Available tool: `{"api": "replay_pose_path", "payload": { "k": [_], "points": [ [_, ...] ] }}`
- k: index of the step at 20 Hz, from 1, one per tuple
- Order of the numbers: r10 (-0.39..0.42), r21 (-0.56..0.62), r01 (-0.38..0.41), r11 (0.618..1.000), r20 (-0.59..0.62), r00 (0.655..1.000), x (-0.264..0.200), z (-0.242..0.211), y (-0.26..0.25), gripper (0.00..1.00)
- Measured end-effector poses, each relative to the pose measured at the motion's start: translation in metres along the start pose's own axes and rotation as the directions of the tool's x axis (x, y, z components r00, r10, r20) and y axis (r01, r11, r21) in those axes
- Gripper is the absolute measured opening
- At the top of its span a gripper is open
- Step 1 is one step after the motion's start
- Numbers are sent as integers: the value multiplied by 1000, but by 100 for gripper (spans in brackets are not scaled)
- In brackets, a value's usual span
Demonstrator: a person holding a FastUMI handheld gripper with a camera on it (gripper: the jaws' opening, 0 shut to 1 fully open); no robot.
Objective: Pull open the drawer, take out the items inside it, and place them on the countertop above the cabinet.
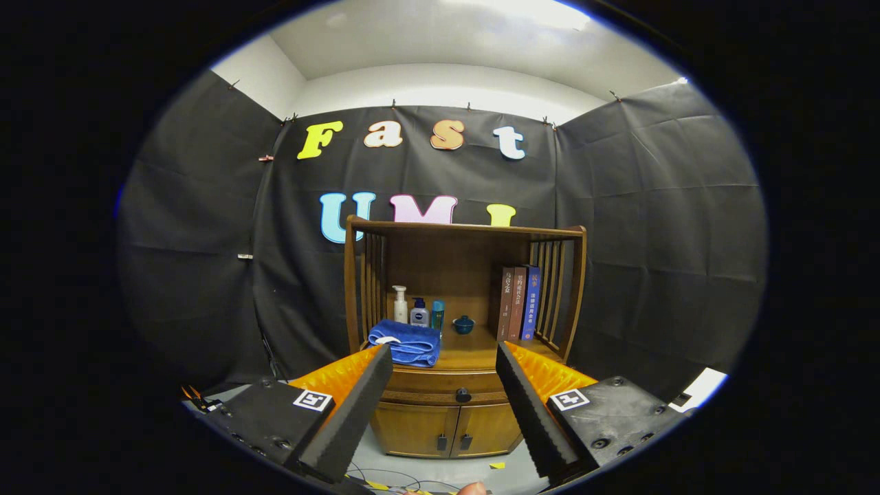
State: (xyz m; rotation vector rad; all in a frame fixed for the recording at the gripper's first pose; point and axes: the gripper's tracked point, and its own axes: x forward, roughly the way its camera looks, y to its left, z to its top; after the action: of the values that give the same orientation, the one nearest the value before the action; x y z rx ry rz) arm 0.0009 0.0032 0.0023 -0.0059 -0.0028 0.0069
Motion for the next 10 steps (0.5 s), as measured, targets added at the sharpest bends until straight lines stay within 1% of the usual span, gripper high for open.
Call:
{"api": "replay_pose_path", "payload": {
  "k": [5, 8, 10],
  "points": [
    [-3, 2, 3, 1000, -2, 1000, 5, -9, -3, 99],
    [-27, 5, 27, 1000, 2, 1000, 15, -30, -17, 99],
    [-15, 9, 15, 1000, 9, 1000, 29, -50, -21, 99]
  ]
}}
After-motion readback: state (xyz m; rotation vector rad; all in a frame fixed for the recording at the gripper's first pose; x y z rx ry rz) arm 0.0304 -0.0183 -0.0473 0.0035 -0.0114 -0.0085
